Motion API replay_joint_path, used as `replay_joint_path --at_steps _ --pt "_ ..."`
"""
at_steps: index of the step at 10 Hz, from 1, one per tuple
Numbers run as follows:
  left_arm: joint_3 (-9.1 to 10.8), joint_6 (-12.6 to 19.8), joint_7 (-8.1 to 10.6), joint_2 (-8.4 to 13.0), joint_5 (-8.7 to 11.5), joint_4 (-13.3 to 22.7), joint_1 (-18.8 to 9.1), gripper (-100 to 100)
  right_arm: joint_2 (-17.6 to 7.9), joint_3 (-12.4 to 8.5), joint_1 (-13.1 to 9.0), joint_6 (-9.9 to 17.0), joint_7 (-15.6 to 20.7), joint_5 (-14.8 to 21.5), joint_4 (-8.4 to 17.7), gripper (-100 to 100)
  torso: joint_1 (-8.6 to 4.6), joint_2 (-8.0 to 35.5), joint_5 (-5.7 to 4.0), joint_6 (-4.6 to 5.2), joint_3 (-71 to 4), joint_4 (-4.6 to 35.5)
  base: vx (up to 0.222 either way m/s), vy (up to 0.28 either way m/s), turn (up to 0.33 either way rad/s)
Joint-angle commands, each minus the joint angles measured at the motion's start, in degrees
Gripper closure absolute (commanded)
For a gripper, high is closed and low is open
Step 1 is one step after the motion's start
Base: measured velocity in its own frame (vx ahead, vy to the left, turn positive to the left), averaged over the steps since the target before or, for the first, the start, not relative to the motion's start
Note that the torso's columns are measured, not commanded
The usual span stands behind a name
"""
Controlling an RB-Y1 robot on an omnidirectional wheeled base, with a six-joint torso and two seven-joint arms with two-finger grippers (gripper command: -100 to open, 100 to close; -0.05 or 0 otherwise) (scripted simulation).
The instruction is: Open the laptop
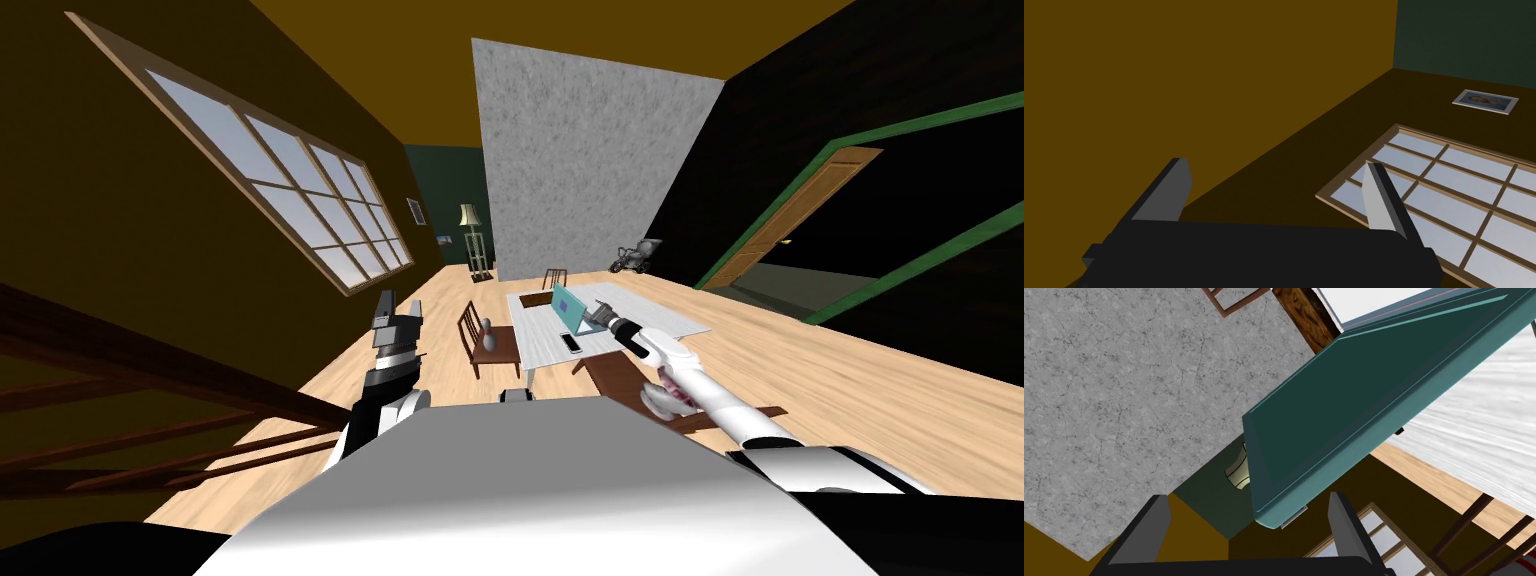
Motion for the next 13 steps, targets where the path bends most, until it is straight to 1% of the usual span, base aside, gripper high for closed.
replay_joint_path --at_steps 1,2,3,4,5,6,8,11,13 --pt "0.00 0.0 0.00 0.0 0.0 0.0 0.0 0 -0.9 -0.2 0.8 1.4 2.6 2.7 -1.8 -100 0.07 0.0 0.02 0.00 0.0 0.0 0.022 0.120 -0.030" --pt "0.00 0.0 0.00 0.0 0.0 0.0 0.0 0 -1.2 -0.3 1.0 1.9 3.6 3.7 -2.4 -100 0.12 0.0 0.04 0.00 0.0 0.0 0.013 0.120 -0.024" --pt "0.00 0.0 0.00 0.0 0.0 0.0 0.0 0 -1.2 -0.2 0.9 1.5 2.8 3.0 -2.0 -100 0.13 0.0 0.05 -0.01 0.0 0.0 0.003 0.055 -0.007" --pt "0.00 0.0 0.00 0.0 0.0 0.0 0.0 0 -1.2 -0.2 1.0 1.7 3.0 3.1 -2.2 -100 -0.08 0.0 0.00 0.00 0.0 0.0 0.001 0.012 0.002" --pt "0.01 0.0 0.00 0.0 0.0 0.0 0.0 0 -1.2 -0.2 1.0 1.6 3.0 3.1 -2.2 100 -0.15 0.0 -0.04 0.01 0.0 0.0 0.001 0.006 0.000" --pt "0.01 0.0 0.00 0.0 0.0 0.0 0.0 0 -1.7 0.1 0.4 0.7 0.3 1.0 -0.8 100 -0.06 0.0 -0.02 0.00 0.0 0.0 -0.012 -0.074 0.068" --pt "0.02 0.0 0.00 0.0 0.0 0.0 0.0 0 -2.1 0.4 -0.1 -0.2 -2.3 -1.1 0.6 100 -0.31 -0.1 -0.10 0.03 -0.1 -0.1 -0.018 -0.140 0.079" --pt "0.02 0.0 0.00 0.0 0.0 0.0 0.0 0 -2.8 0.8 -1.0 -1.7 -6.3 -4.3 2.7 100 -0.18 -0.2 -0.14 0.16 -0.1 -0.2 -0.024 -0.127 0.051" --pt "0.02 0.0 0.00 0.0 0.0 0.0 0.0 0 -3.3 1.1 -1.6 -2.6 -9.0 -6.5 4.1 100 -0.15 -0.4 -0.13 0.06 -0.2 -0.2 -0.011 -0.093 0.039"
